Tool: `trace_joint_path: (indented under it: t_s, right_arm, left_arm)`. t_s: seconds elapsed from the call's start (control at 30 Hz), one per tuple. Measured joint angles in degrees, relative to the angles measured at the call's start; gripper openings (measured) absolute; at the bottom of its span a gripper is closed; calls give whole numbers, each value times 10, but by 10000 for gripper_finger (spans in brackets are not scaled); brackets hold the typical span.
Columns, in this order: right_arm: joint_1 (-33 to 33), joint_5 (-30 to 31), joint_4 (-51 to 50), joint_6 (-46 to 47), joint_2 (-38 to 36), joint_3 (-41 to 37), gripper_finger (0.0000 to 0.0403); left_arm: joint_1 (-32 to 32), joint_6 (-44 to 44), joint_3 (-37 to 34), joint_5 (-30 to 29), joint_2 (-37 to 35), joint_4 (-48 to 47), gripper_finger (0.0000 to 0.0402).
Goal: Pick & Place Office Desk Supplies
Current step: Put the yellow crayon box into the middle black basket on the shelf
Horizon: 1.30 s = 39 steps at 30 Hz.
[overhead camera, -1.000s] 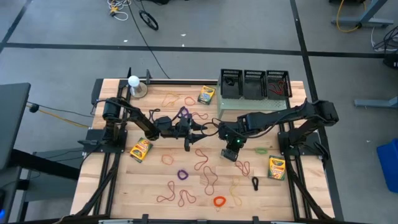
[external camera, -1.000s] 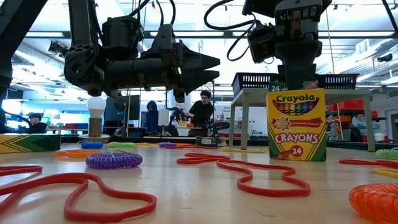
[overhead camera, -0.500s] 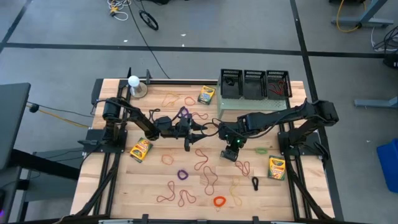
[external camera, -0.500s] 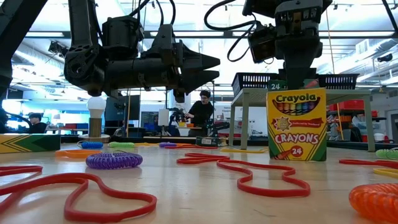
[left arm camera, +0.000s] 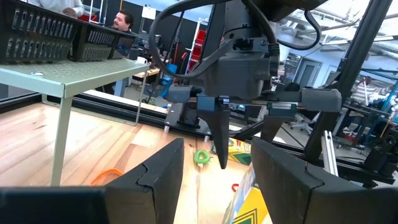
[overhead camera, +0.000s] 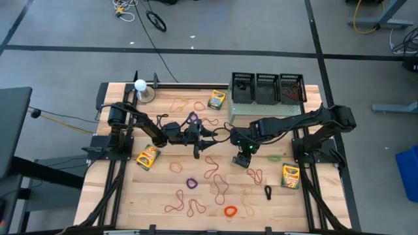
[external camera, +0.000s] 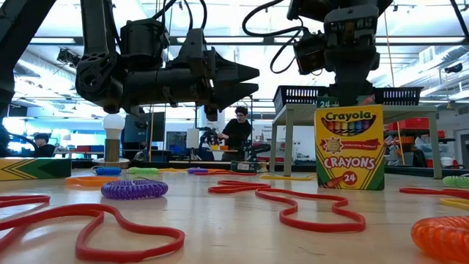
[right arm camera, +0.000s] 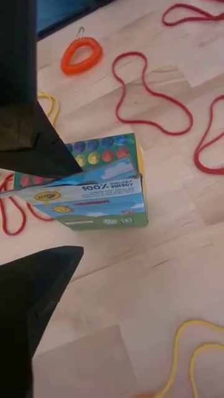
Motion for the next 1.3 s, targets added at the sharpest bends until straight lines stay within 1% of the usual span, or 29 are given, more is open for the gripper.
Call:
trace_joint_path:
  t_s: [0.33, 0.4, 0.5, 0.67, 0.8, 0.9, 1.0, 1.1, 1.17, 1.23, 1.3]
  right_arm:
    - [1, 0, 0, -2, 0, 0, 194]
    - [1, 0, 1, -2, 0, 0, 194]
    - [0, 0, 1, -2, 0, 0, 194]
    - [0, 9, 1, -2, 0, 0, 194]
    - [0, 10, 1, -5, 0, 0, 197]
    - [0, 10, 1, -7, 0, 0, 205]
    - [0, 10, 1, -7, 0, 0, 216]
    - [0, 10, 1, -7, 0, 0, 225]
    - [0, 10, 1, -9, 0, 0, 228]
    - [0, 11, 1, -13, 0, 0, 229]
    - [0, 11, 1, -15, 0, 0, 229]
  left_arm:
    - [0, -1, 0, 1, 0, 2, 195]
    - [0, -31, 0, 16, 0, 5, 195]
    - [0, -100, 0, 67, 0, -13, 195]
    - [-1, -98, 1, 73, 0, -50, 195]
    - [-10, -113, 1, 69, 0, -56, 195]
    - [-21, -112, 1, 90, 0, -47, 195]
    - [-32, -112, 6, 84, 0, -70, 194]
    - [-44, -87, 23, 92, 0, -135, 188]
    - [-61, -49, 38, 62, 0, -193, 185]
    - [-77, 14, 57, 22, 0, -242, 187]
    - [-86, 64, 78, 2, 2, -271, 195]
